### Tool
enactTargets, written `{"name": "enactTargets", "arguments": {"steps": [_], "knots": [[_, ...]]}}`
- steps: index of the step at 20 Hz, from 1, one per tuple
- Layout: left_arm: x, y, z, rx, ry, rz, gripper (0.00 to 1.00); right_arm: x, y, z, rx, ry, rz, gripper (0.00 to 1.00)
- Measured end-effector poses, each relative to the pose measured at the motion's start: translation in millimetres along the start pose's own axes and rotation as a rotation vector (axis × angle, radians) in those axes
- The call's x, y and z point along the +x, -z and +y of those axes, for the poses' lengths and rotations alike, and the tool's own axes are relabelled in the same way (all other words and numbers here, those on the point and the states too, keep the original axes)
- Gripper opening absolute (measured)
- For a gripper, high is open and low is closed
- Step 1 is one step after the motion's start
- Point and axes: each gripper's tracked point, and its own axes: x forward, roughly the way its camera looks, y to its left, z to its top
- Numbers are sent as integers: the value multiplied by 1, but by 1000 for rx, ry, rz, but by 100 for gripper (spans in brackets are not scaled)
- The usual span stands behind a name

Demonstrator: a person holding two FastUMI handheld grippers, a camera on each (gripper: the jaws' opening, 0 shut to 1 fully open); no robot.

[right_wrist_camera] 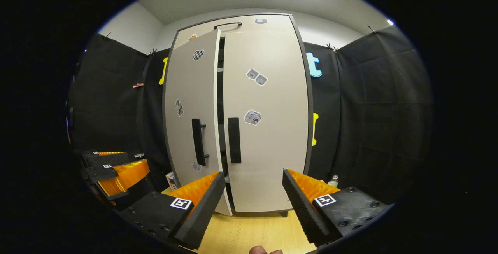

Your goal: Grab one shoe with the right hand and put it into the shoe cabinet, grab the other shoe with the left hand and put it into the shoe cabinet; then close the right door with the right hand and the left door with the left hand.

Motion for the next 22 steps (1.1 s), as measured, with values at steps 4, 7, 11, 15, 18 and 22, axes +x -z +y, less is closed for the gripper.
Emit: {"name": "enactTargets", "arguments": {"steps": [4, 7, 11, 15, 18, 22], "knots": [[1, 1, -1, 9, -2, 3, 94, 1, -1, 0, -5, 1, 0, 98], [2, 3, -1, 17, -3, 7, 94, 1, -3, -2, -25, 9, -8, 98], [3, 3, -2, 21, -4, 5, 94, 1, -3, -2, -28, 9, -11, 98], [3, 3, -3, 18, -3, 2, 94, 1, -2, -1, -23, 10, -9, 98], [4, 3, -4, 16, -2, -3, 94, 2, -1, 0, -19, 11, -6, 98], [5, 2, -5, 9, 1, -17, 94, 0, -1, 3, -13, 17, 2, 98]]}}
